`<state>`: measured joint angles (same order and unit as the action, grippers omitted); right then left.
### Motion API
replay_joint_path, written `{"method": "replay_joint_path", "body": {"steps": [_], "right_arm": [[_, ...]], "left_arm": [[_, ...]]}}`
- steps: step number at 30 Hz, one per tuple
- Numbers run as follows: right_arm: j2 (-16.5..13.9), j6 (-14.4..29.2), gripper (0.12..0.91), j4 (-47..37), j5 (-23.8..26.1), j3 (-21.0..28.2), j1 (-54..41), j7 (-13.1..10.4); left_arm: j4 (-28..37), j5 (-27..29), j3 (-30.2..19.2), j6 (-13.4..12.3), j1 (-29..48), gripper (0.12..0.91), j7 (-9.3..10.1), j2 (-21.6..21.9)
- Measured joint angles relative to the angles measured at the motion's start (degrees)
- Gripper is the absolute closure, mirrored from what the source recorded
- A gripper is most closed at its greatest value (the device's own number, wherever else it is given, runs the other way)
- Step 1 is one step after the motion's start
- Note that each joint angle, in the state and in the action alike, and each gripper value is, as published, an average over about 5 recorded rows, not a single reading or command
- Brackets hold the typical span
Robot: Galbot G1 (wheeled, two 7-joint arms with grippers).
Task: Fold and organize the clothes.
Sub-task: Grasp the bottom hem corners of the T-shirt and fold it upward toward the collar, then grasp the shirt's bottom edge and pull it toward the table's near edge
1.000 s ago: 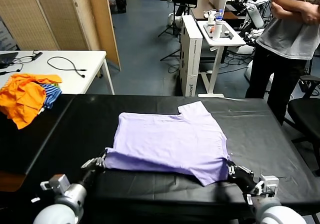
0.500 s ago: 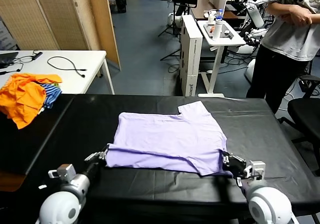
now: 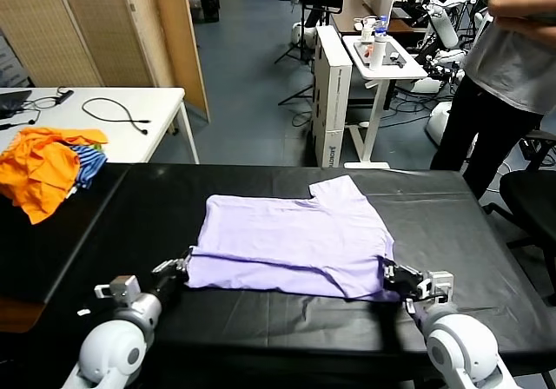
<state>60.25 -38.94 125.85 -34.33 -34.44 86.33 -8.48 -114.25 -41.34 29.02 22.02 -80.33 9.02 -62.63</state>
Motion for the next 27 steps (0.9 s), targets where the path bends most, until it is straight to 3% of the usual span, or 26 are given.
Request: {"method": "replay_joint_path", "body": {"steps": [3, 5, 18, 22, 25, 27], "right_arm": [[-0.46, 0.43, 0.124, 1.69, 0.0, -1.51, 2.68, 0.78], [-0.54, 0.91, 0.12, 2.32, 0.04, -2.15, 4.24, 1.14], [-0.39, 1.71, 0.156, 1.92, 0.6, -2.97, 7.91, 1.41], [-0.46, 1.75, 0.25, 1.63, 0.67, -2.89, 7.97, 1.58], [-0.52, 1.79, 0.385, 1.12, 0.71, -2.67, 7.8, 1.65], [-0.5, 1.83, 0.508, 0.79, 0.86, -2.47, 7.77, 1.67]], "left_arm": [[-0.92, 0.78, 0.48, 0.06, -1.12, 0.184, -0.21, -0.39], [-1.58, 1.63, 0.72, 0.12, -2.07, 0.139, -0.38, -0.78], [-4.92, 3.39, 2.21, 0.57, -7.67, 0.123, -0.89, -2.48], [-5.42, 3.65, 2.36, 0.6, -8.98, 0.128, -1.05, -2.8], [-5.47, 3.96, 2.38, 0.6, -9.87, 0.183, -1.18, -3.06], [-5.37, 4.01, 2.39, 0.59, -10.16, 0.26, -1.2, -3.14]]}}
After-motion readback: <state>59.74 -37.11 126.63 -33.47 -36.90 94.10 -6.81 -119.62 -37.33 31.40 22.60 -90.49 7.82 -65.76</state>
